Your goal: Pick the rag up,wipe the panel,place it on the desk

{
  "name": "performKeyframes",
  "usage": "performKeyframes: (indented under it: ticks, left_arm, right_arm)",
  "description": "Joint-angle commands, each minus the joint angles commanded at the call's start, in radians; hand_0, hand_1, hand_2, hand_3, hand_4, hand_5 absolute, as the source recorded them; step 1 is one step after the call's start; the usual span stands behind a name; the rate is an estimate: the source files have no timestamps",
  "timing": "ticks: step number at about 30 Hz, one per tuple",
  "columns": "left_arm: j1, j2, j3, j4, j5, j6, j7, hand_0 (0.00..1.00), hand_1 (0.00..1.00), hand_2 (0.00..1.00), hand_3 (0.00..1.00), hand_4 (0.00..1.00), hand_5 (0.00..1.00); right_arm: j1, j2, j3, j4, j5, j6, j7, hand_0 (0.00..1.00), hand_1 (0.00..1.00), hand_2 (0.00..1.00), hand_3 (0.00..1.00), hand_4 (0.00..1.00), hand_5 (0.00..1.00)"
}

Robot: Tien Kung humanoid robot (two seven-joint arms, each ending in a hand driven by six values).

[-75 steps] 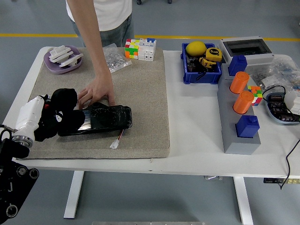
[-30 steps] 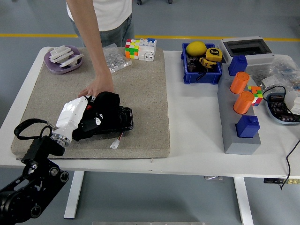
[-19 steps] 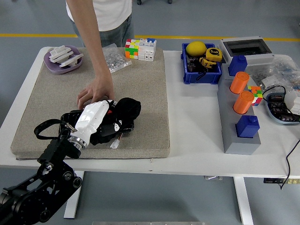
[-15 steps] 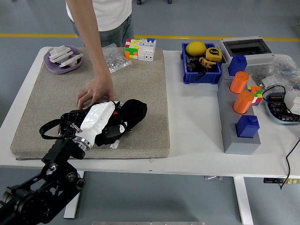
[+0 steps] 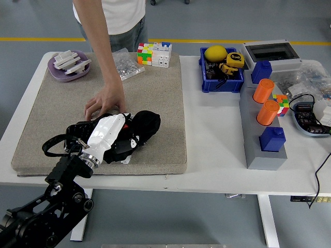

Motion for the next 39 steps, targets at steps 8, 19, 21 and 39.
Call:
performKeyframes:
  ticks: [8, 19, 21, 39]
  left_arm:
    - [0.039, 0.011, -0.119, -0.007, 0.016, 0.001, 0.000, 0.295, 0.259, 0.528, 0.511, 0.222, 0.002]
    - [0.102, 0.057, -0.249, -0.012, 0.031, 0.000, -0.004, 0.298, 0.295, 0.528, 0.511, 0.229, 0.002]
    - [0.110, 0.055, -0.273, -0.013, 0.037, 0.001, -0.004, 0.299, 0.300, 0.527, 0.510, 0.226, 0.002]
    - [0.174, 0.076, -0.394, -0.017, 0.054, 0.009, -0.016, 0.299, 0.307, 0.526, 0.509, 0.231, 0.002]
  right_arm:
    - [-0.001, 0.000, 0.010, 0.000, -0.007, 0.000, 0.001, 0.689, 0.606, 0.580, 0.565, 0.970, 0.411]
    - [-0.005, 0.002, -0.011, 0.000, 0.022, -0.002, 0.001, 0.688, 0.606, 0.580, 0.565, 0.971, 0.413]
    - [-0.005, 0.002, -0.013, 0.000, 0.024, -0.002, 0.001, 0.688, 0.606, 0.581, 0.566, 0.973, 0.413]
    - [-0.006, 0.006, -0.023, 0.000, 0.035, 0.000, 0.002, 0.688, 0.606, 0.582, 0.566, 0.975, 0.417]
